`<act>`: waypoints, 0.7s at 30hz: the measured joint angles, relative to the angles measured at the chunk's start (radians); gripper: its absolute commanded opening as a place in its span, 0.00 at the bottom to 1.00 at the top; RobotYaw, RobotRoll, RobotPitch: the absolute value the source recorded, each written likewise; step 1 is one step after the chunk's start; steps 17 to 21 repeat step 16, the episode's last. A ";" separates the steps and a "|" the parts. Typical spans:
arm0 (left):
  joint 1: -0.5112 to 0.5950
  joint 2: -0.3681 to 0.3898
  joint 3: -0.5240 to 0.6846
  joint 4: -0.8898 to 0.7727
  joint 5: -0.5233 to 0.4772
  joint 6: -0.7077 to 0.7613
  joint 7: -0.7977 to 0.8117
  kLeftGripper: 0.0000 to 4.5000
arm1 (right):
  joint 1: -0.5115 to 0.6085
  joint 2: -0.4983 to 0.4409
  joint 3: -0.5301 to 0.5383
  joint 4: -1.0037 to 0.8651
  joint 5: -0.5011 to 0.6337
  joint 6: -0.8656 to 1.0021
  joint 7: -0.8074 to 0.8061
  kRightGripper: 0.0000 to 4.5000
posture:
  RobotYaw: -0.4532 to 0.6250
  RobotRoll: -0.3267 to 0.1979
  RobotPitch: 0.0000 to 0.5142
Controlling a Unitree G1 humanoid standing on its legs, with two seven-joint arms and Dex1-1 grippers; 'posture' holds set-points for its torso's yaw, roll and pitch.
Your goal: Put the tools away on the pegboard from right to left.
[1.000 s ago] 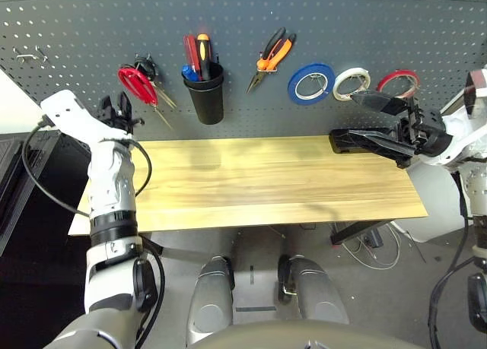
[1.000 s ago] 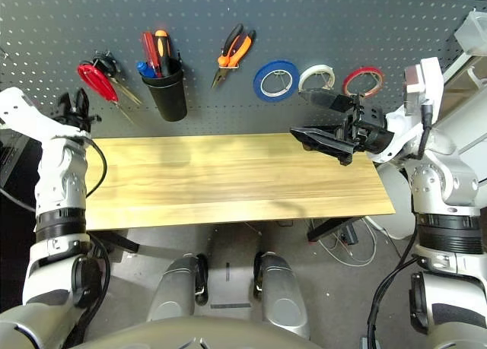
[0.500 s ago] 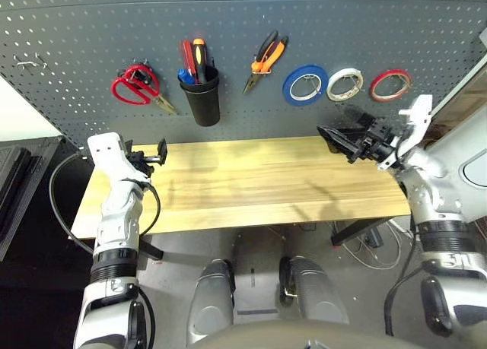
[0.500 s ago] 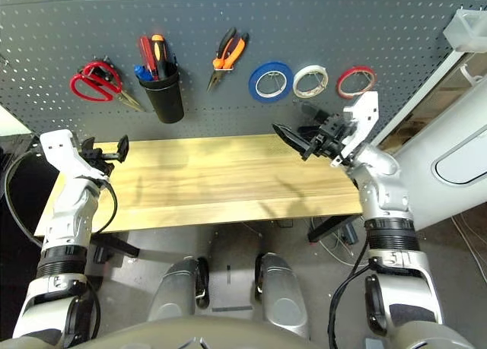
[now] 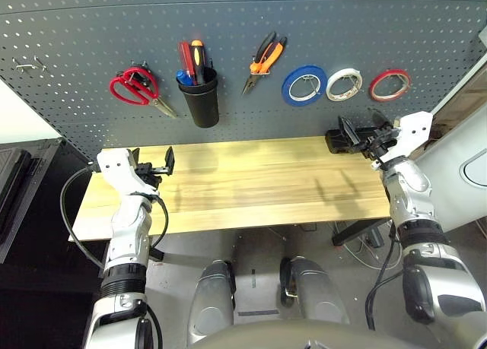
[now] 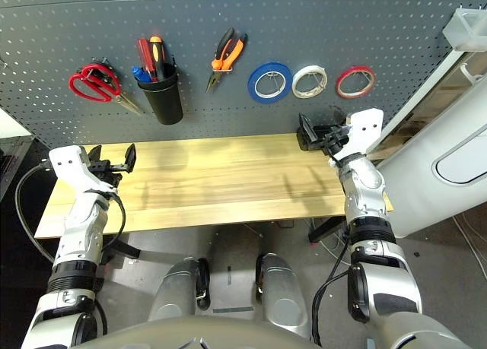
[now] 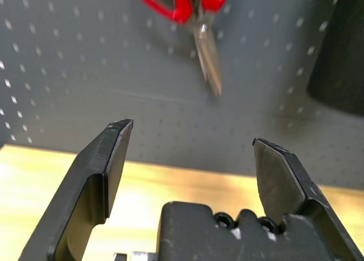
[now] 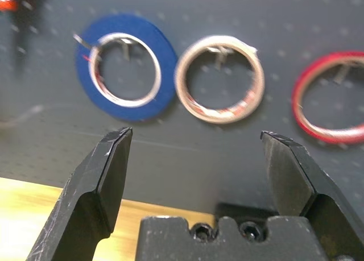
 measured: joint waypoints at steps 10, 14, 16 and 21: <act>0.007 -0.029 -0.007 -0.017 0.005 -0.006 0.024 0.99 | 0.004 -0.005 -0.002 0.126 -0.011 -0.114 -0.038 1.00 | 0.28 0.62 0.08; 0.004 -0.046 -0.008 0.007 0.001 -0.037 0.019 0.99 | 0.004 -0.006 -0.011 0.127 -0.010 -0.128 -0.047 1.00 | 0.27 0.62 0.07; 0.004 -0.059 -0.002 0.025 -0.004 -0.046 0.024 0.99 | 0.006 -0.010 -0.012 0.124 -0.010 -0.133 -0.047 1.00 | 0.27 0.62 0.07; 0.004 -0.059 -0.002 0.025 -0.004 -0.046 0.024 0.99 | 0.006 -0.010 -0.012 0.124 -0.010 -0.133 -0.047 1.00 | 0.27 0.62 0.07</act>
